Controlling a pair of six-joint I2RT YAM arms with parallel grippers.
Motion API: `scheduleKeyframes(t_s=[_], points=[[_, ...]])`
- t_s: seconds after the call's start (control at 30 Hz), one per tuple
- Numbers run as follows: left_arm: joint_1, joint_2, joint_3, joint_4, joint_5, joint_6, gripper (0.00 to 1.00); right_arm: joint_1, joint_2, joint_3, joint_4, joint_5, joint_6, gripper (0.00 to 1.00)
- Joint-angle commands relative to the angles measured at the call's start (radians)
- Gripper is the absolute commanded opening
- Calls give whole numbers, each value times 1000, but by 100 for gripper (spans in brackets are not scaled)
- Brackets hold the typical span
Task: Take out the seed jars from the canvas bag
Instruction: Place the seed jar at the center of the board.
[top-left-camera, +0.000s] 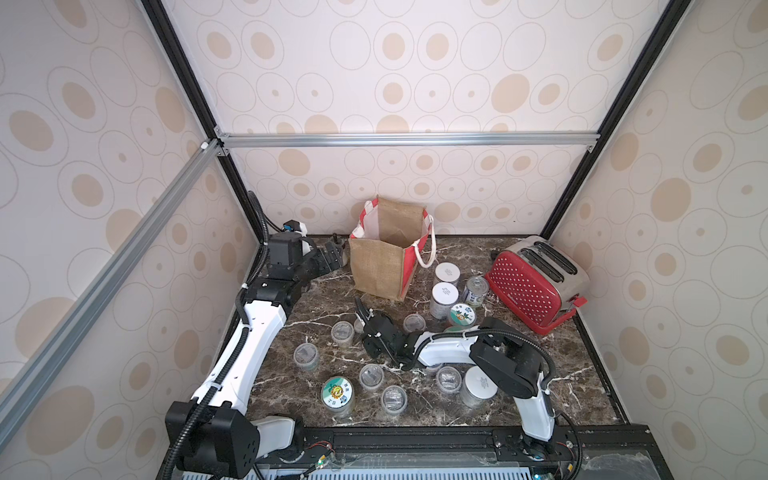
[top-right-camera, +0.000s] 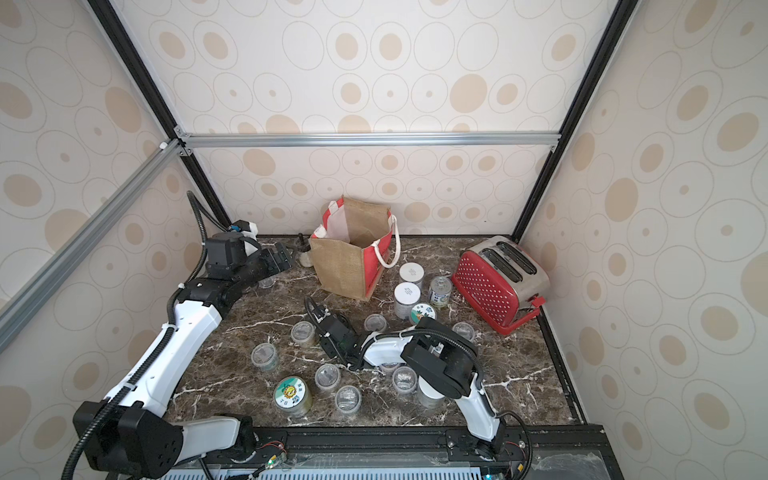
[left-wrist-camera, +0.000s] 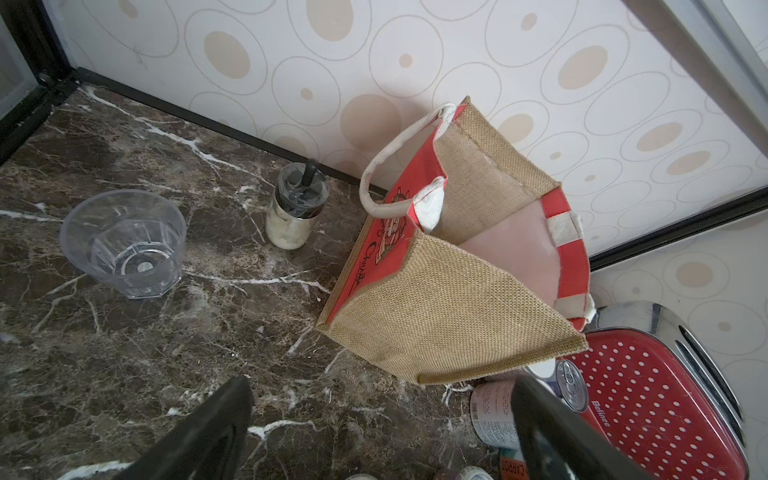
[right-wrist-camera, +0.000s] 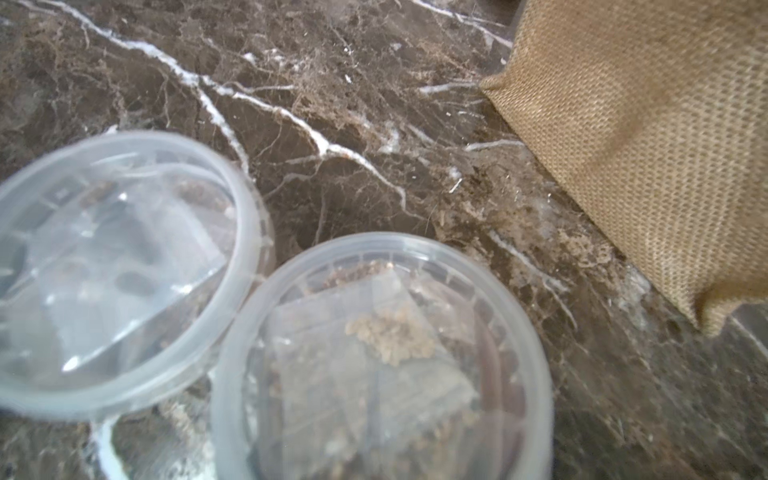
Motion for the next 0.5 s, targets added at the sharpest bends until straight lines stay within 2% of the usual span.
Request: scheduleKeyframes(t_s=[0.0, 0.07, 0.33, 0.47], points=[[0, 7, 53, -17, -16, 27, 98, -22, 56, 9, 18, -4, -21, 51], [0, 11, 53, -14, -16, 29, 98, -26, 65, 8, 21, -7, -26, 52], [0, 3, 20, 1, -10, 14, 98, -27, 4, -22, -19, -35, -20, 78], [-2, -15, -15, 5, 8, -3, 98, -26, -66, -27, -68, -66, -7, 83]])
